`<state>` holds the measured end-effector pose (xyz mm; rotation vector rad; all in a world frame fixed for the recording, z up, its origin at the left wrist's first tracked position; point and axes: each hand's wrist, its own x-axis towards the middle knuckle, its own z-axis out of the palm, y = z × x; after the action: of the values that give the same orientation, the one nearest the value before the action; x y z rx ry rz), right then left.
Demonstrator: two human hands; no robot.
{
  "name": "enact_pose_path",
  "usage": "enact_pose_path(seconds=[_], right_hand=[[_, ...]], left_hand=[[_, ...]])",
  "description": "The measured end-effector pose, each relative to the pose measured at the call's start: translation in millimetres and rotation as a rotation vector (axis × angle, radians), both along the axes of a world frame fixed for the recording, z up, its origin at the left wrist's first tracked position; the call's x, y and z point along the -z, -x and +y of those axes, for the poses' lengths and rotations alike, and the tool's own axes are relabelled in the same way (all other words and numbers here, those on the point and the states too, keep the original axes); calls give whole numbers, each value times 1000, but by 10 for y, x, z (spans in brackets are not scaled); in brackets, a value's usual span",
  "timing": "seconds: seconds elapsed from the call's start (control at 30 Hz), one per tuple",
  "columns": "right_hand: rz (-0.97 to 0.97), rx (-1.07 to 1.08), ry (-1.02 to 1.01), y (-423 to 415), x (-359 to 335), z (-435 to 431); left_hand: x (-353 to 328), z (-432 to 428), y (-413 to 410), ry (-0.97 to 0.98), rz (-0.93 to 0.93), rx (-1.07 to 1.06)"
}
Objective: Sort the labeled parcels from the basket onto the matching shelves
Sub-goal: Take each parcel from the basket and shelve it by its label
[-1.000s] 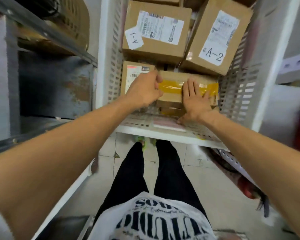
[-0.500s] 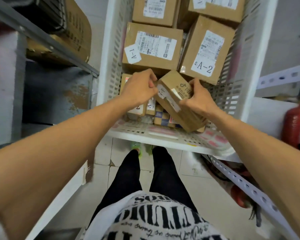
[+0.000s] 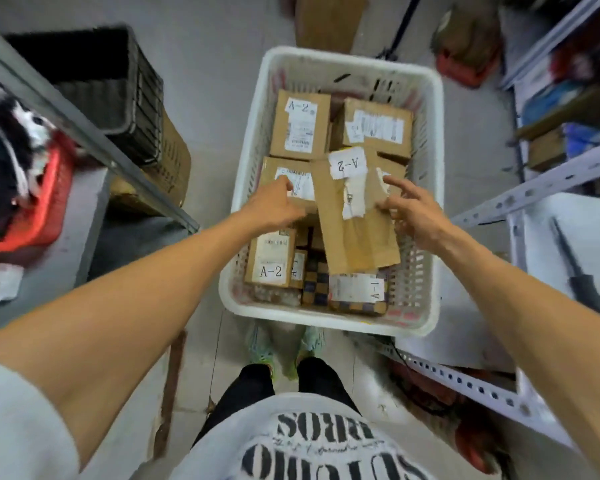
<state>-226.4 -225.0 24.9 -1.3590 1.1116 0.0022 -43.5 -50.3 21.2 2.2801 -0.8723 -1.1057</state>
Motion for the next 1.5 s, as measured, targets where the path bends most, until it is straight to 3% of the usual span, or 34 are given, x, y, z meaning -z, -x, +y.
enact_pose_path(seconds=[0.23,0.43,0.77,0.97,1.5], right_hand=[[-233,10,25,-396,-552,265],[-267,31,122,-430,-857,497],[-383,55,549,-219,-1575,812],[-382,112,665,450,-1733,1261],[-287,360,692,2612,-1653,3040]], left_hand=[[-621,-60,-195,242,159,-82],[-963,172,-370,307,188,-26],[-1642,368,-265,418,-269,171],[-1847,581,260,374,-456,326],[-1758,1581,2180,327,-527,680]])
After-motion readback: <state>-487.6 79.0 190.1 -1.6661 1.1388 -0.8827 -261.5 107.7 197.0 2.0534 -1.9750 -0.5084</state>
